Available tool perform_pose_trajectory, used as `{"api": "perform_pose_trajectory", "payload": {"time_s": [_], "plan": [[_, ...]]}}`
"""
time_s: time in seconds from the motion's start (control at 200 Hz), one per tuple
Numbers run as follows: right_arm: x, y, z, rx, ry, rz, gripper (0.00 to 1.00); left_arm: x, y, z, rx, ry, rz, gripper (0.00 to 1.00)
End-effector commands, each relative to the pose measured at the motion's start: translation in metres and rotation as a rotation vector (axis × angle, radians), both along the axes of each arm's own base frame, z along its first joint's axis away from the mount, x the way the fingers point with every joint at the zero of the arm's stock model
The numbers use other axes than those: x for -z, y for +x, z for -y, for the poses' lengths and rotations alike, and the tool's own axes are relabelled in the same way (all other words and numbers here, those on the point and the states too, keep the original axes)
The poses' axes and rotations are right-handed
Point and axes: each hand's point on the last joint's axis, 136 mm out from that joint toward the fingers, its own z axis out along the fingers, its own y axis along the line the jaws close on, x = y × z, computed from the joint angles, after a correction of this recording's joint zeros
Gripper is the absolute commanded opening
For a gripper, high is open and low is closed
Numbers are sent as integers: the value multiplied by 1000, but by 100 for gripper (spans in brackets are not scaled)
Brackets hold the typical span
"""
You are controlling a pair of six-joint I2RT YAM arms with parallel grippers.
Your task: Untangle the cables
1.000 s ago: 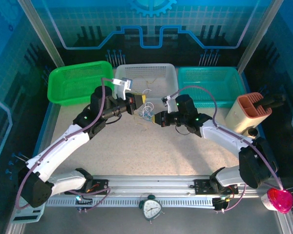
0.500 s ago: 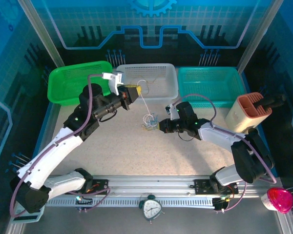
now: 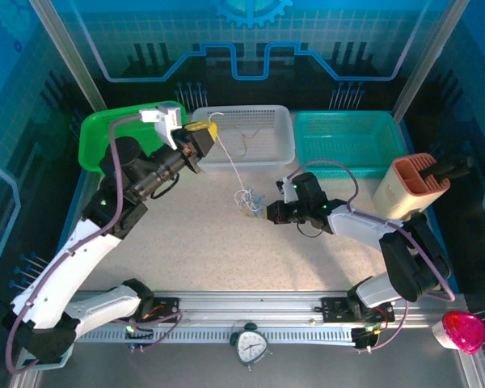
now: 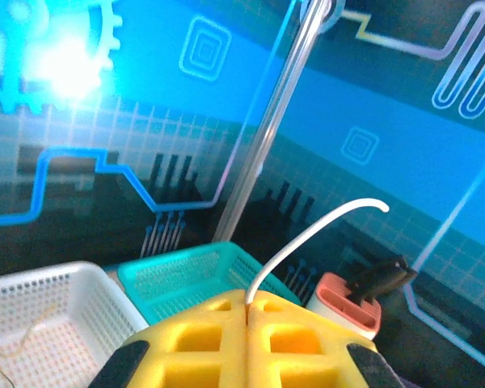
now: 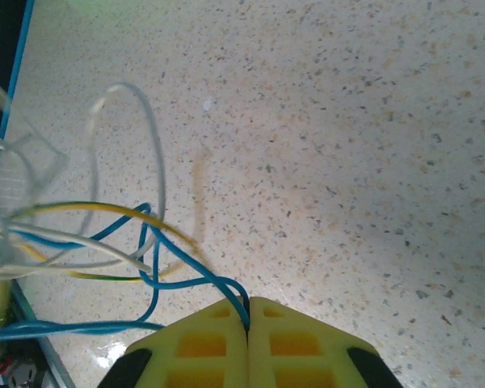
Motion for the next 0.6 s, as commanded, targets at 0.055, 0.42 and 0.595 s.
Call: {"api": "perform_pose_trajectory", "payload": {"time_s": [0.055,0.42,0.595], "plan": [[18,-4,17,31,-58,-32,0,-59,-21,-30,-97,-31,169,0],[19,-4,22,38,-58,-46,0,-87,-33,-40,-118,-47,217,0],[-3,-5,14,-9,-42,-8,30,-60,-22,-29,-85,-43,136,0]]}}
